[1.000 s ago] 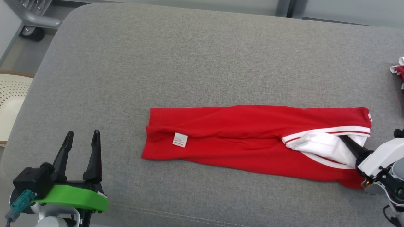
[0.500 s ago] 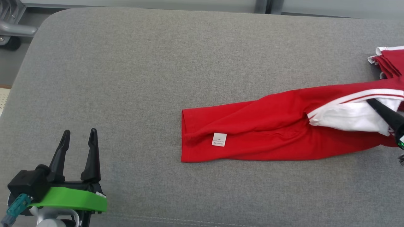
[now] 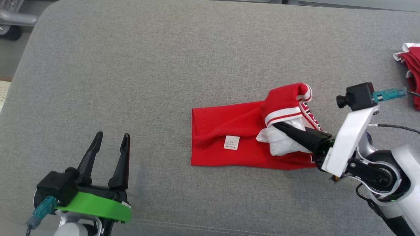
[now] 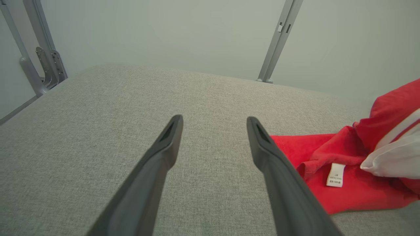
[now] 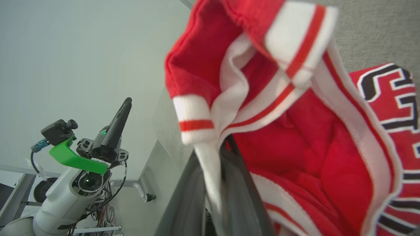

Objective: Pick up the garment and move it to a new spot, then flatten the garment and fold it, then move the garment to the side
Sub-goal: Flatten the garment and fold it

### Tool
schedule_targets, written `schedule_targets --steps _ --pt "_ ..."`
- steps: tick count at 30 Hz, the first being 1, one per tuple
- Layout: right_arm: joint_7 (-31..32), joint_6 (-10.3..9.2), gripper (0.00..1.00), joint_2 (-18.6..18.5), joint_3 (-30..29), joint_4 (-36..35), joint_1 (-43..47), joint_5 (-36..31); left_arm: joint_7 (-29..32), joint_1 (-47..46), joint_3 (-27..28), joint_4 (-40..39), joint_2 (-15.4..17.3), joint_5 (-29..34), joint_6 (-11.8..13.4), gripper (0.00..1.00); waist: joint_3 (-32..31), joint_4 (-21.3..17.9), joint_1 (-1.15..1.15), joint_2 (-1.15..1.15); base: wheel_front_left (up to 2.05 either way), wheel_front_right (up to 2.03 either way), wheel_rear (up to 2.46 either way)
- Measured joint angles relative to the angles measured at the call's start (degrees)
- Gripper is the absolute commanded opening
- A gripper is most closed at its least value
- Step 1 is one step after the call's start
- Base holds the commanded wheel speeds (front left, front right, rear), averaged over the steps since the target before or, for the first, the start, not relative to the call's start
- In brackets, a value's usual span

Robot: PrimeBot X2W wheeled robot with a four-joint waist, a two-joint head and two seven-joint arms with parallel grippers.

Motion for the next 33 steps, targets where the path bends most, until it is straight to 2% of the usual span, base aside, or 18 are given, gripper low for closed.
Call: schedule_targets --steps 9,14,15,16,17,18,19,24,27,28,31,33 --pt "-1.5 -4.78 0.00 7.0 6.2 4.8 -5.7 -9.0 0.0 -1.5 0.0 1.7 -0.4 0.3 -0.3 1.00 2.1 3.2 0.00 0.00 0.00 0.00 0.00" --pt "-1.5 -5.70 0.00 9.3 8.4 8.4 -8.8 -11.2 0.0 -1.6 0.4 2.7 -0.6 0.3 -0.4 1.00 2.9 4.2 0.00 0.00 0.00 0.00 0.00" --pt "-1.5 -5.72 0.03 9.6 8.8 9.1 -9.2 -11.8 0.0 -1.6 0.4 2.8 -0.7 0.3 -0.4 1.00 3.0 4.3 0.00 0.00 0.00 0.00 0.00" --pt "-1.5 -5.72 0.09 9.7 9.4 9.6 -9.7 -12.5 0.0 -1.6 0.4 2.9 -0.7 0.3 -0.5 1.00 3.0 4.3 0.00 0.00 0.00 0.00 0.00" --pt "-1.5 -5.72 0.22 10.0 9.9 10.0 -10.1 -12.9 0.0 -1.7 0.4 3.2 -0.8 0.3 -0.5 1.00 3.1 4.4 0.00 0.00 0.00 0.00 0.00" --pt "-1.5 -5.70 0.46 10.5 10.4 10.3 -10.5 -12.9 0.0 -1.8 0.4 3.4 -0.9 0.3 -0.5 1.00 3.1 4.4 0.00 0.00 0.00 0.00 0.00" --pt "-1.5 -5.61 1.00 10.9 11.1 10.5 -10.9 -13.1 0.0 -1.8 0.5 3.7 -0.9 0.3 -0.5 1.00 3.1 4.3 0.00 0.00 0.00 0.00 0.00" --pt "-1.4 -3.50 1.00 15.0 14.0 10.6 -13.5 -13.5 0.0 -1.8 2.4 4.7 -0.8 0.3 -0.5 1.00 2.5 3.5 0.00 0.00 0.00 0.00 0.00" --pt "-3.8 -2.98 1.00 18.3 12.2 8.3 -14.2 -11.4 0.0 -1.8 3.0 4.9 -0.5 0.3 -0.5 1.00 1.9 2.6 0.00 0.00 0.00 0.00 0.00" --pt "-5.9 -2.82 1.00 19.5 9.7 6.2 -14.2 -9.9 0.0 -1.7 3.6 4.8 -0.4 0.3 -0.5 1.00 1.5 2.0 0.00 0.00 0.00 0.00 0.00" --pt "-7.7 -2.74 1.00 17.4 6.1 4.7 -14.0 -9.5 0.0 -1.7 4.3 4.5 -0.3 0.3 0.0 1.00 1.0 1.0 0.00 0.00 0.00 0.00 0.00" --pt "-8.7 -3.48 1.00 13.8 3.2 4.9 -13.2 -9.8 0.0 -1.6 4.3 4.2 -0.3 0.3 0.0 1.00 0.8 0.4 0.00 0.00 0.00 0.00 0.00"
